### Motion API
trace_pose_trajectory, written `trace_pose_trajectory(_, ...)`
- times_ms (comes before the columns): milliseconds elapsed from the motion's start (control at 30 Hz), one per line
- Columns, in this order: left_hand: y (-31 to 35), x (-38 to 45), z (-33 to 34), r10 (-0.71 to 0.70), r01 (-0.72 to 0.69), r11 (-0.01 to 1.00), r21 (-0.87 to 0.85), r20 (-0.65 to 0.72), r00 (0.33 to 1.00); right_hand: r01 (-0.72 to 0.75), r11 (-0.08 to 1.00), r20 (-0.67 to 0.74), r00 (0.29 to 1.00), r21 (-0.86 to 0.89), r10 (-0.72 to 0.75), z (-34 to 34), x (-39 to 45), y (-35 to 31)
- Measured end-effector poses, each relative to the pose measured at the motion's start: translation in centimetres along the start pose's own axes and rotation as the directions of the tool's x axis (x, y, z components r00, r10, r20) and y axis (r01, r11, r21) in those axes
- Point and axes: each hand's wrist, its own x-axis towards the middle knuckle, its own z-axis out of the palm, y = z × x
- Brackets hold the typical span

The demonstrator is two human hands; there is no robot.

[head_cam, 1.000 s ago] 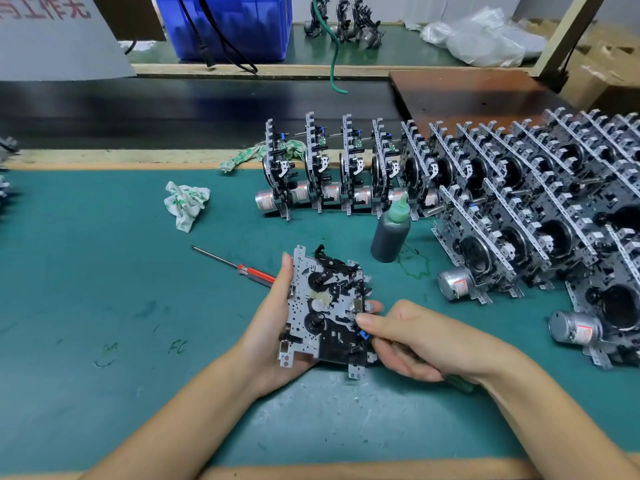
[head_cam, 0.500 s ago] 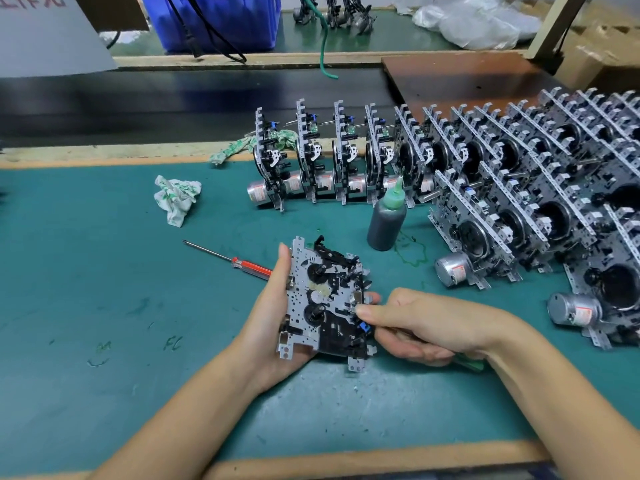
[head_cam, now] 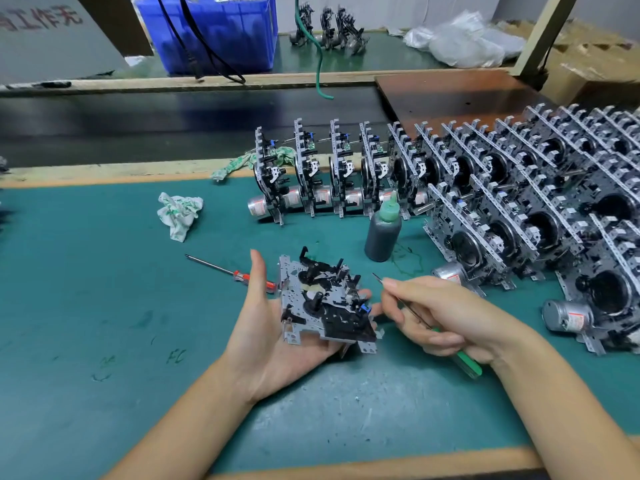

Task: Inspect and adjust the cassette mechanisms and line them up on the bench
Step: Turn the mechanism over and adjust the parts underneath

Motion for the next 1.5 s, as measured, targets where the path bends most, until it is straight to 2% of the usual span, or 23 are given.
trace_pose_trajectory(233, 0.1, -0.2, -0.1, -0.014, 0.013, 0.995, 0.097, 0.006, 1.000, -0.020, 0.999, -0.058, 0.998, -0.050, 0.017, 0.1, 0.1, 0.1)
trace_pose_trajectory(333, 0.1, -0.2, 0.0, 0.007, -0.007, 0.974, 0.228, -0.001, 1.000, 0.017, 0.981, -0.243, 0.968, -0.194, -0.065, 0.3, 0.4, 0.3)
trace_pose_trajectory(400, 0.0, -0.4, 0.7, 0.018, -0.007, 0.930, 0.367, -0.027, 0.999, 0.018, 0.894, -0.400, 0.890, -0.449, -0.219, 0.6, 0.6, 0.8)
trace_pose_trajectory(500, -0.1, -1.1, 2.2, 0.038, -0.007, 0.872, 0.489, -0.054, 0.998, -0.108, 0.606, -0.462, 0.755, -0.788, -0.466, 1.6, 0.5, 1.6)
trace_pose_trajectory(567, 0.0, -1.4, 2.6, 0.052, -0.007, 0.847, 0.531, -0.069, 0.996, -0.146, 0.442, -0.396, 0.736, -0.885, -0.549, 1.9, -0.2, 2.1)
trace_pose_trajectory(667, 0.2, -1.3, 2.0, -0.032, 0.054, 0.827, 0.559, -0.050, 0.998, -0.061, 0.262, -0.193, 0.836, -0.963, -0.514, 2.1, -1.7, 2.4)
trace_pose_trajectory(733, 0.4, -1.1, 1.9, -0.062, 0.100, 0.774, 0.625, -0.083, 0.995, -0.010, 0.186, -0.103, 0.864, -0.982, -0.493, 1.9, -2.3, 2.5)
trace_pose_trajectory(800, 1.2, -1.1, 1.5, -0.082, 0.161, 0.724, 0.671, -0.148, 0.986, -0.005, 0.068, -0.044, 0.813, -0.998, -0.580, 1.7, -2.7, 2.4)
trace_pose_trajectory(833, 1.6, -1.0, 1.5, -0.149, 0.227, 0.726, 0.649, -0.174, 0.973, -0.013, -0.001, -0.010, 0.783, -1.000, -0.622, 1.6, -2.8, 2.3)
trace_pose_trajectory(900, 2.2, -1.3, 1.4, -0.175, 0.262, 0.754, 0.602, -0.200, 0.964, -0.027, -0.081, 0.033, 0.755, -0.996, -0.655, 1.3, -3.1, 2.4)
trace_pose_trajectory(967, 3.0, -1.5, 0.9, -0.145, 0.237, 0.798, 0.554, -0.205, 0.968, -0.025, -0.079, 0.036, 0.728, -0.997, -0.685, 1.3, -3.1, 2.8)
trace_pose_trajectory(1033, 3.1, -1.6, 0.8, -0.022, 0.156, 0.791, 0.592, -0.228, 0.973, -0.017, -0.052, 0.026, 0.694, -0.998, -0.719, 1.6, -2.8, 3.5)
trace_pose_trajectory(1067, 2.9, -1.7, 0.9, 0.104, 0.099, 0.722, 0.685, -0.248, 0.963, -0.016, -0.040, 0.018, 0.685, -0.999, -0.729, 1.9, -2.6, 3.7)
trace_pose_trajectory(1100, 2.6, -1.9, 1.0, 0.273, 0.066, 0.574, 0.816, -0.267, 0.924, -0.020, -0.034, 0.012, 0.674, -0.999, -0.739, 2.0, -2.5, 3.9)
trace_pose_trajectory(1133, 2.1, -2.3, 1.0, 0.478, 0.075, 0.323, 0.943, -0.231, 0.848, -0.025, -0.029, 0.005, 0.666, -0.999, -0.746, 2.1, -2.3, 4.0)
trace_pose_trajectory(1167, 1.5, -3.1, 0.9, 0.649, 0.134, 0.037, 0.990, -0.126, 0.750, -0.031, -0.029, 0.002, 0.656, -0.999, -0.755, 2.2, -2.2, 4.2)
trace_pose_trajectory(1200, 0.9, -4.1, 0.9, 0.736, 0.211, -0.169, 0.963, -0.018, 0.676, -0.034, -0.024, -0.004, 0.649, -0.999, -0.761, 2.3, -2.1, 4.2)
trace_pose_trajectory(1233, 0.2, -5.1, 0.9, 0.761, 0.243, -0.274, 0.931, 0.056, 0.646, -0.035, -0.019, -0.008, 0.640, -0.999, -0.768, 2.3, -2.1, 4.3)
trace_pose_trajectory(1267, -0.6, -5.9, 0.8, 0.747, 0.243, -0.316, 0.917, 0.083, 0.659, -0.035, -0.009, -0.015, 0.636, -0.999, -0.772, 2.3, -2.1, 4.4)
trace_pose_trajectory(1300, -1.3, -6.5, 0.6, 0.708, 0.254, -0.346, 0.903, 0.074, 0.702, -0.034, -0.002, -0.020, 0.630, -0.999, -0.776, 2.3, -2.0, 4.4)
trace_pose_trajectory(1367, -2.5, -6.7, 0.3, 0.641, 0.363, -0.505, 0.783, 0.059, 0.765, -0.029, -0.005, -0.014, 0.622, -1.000, -0.783, 2.4, -1.9, 4.5)
trace_pose_trajectory(1433, -2.9, -6.4, 0.2, 0.641, 0.410, -0.588, 0.698, 0.092, 0.762, -0.023, -0.025, 0.006, 0.602, -0.999, -0.799, 2.4, -1.8, 4.5)
trace_pose_trajectory(1500, -2.9, -6.0, 0.0, 0.608, 0.346, -0.634, 0.691, 0.170, 0.775, -0.023, -0.038, 0.017, 0.578, -0.999, -0.816, 2.4, -1.7, 4.6)
